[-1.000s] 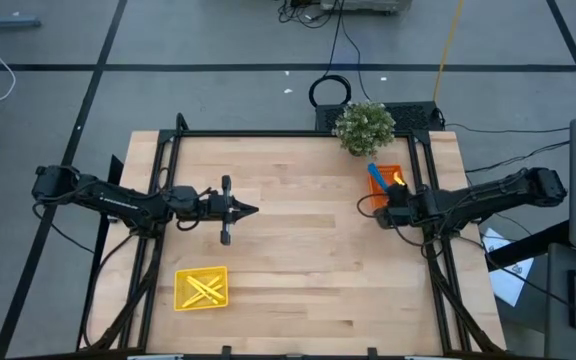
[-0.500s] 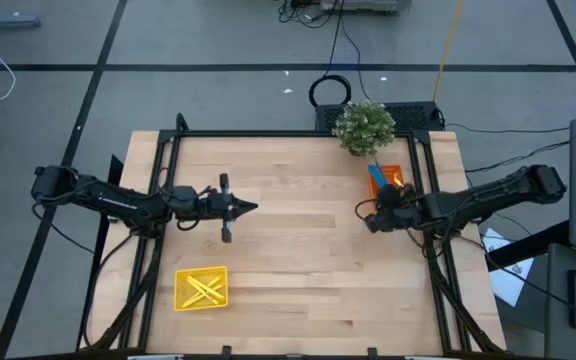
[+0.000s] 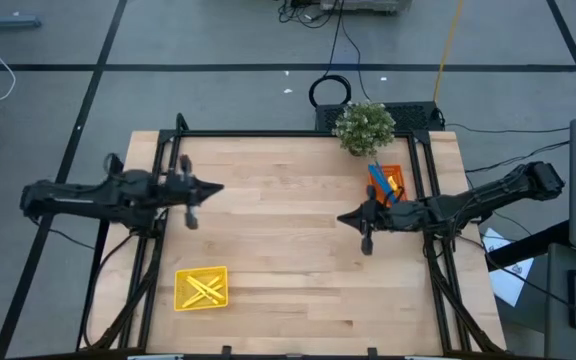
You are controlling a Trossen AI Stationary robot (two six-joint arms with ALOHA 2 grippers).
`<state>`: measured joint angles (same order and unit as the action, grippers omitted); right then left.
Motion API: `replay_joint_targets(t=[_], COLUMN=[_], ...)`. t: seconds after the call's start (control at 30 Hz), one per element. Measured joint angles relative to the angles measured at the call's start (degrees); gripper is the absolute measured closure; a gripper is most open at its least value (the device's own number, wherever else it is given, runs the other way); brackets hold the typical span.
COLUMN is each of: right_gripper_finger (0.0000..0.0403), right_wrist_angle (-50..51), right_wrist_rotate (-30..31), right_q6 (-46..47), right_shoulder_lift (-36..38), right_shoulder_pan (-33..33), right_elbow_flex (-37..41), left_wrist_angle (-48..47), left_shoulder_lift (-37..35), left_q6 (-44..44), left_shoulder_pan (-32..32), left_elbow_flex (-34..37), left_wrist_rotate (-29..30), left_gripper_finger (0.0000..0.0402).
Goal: Sort pens & pencils
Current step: Return to Home Position
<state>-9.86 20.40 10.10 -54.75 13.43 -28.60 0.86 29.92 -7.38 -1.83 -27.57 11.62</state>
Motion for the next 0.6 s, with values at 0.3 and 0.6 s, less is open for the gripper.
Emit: replay_joint_targets(t=[0.3,0.6], right_gripper_finger=[0.0403,0.0403], right_wrist_angle=[-1.9,1.9], right_wrist_rotate=[-1.2,-1.1], right_q6=[-2.9,-3.3], right_shoulder_lift=[1.6,7.7], right_shoulder_pan=[2.5,5.6], right_elbow_flex=[0.0,0.0], left_wrist_angle=[-9.0,-2.8], left_shoulder_lift=[-17.9,-22.9], left_q6=[6.3,11.1], left_shoulder_pan=[0.0,0.0], left_elbow_flex=[10.8,25.3], left_wrist_rotate=[-0.4,-4.9], left_gripper_finger=[0.0401,0.0401])
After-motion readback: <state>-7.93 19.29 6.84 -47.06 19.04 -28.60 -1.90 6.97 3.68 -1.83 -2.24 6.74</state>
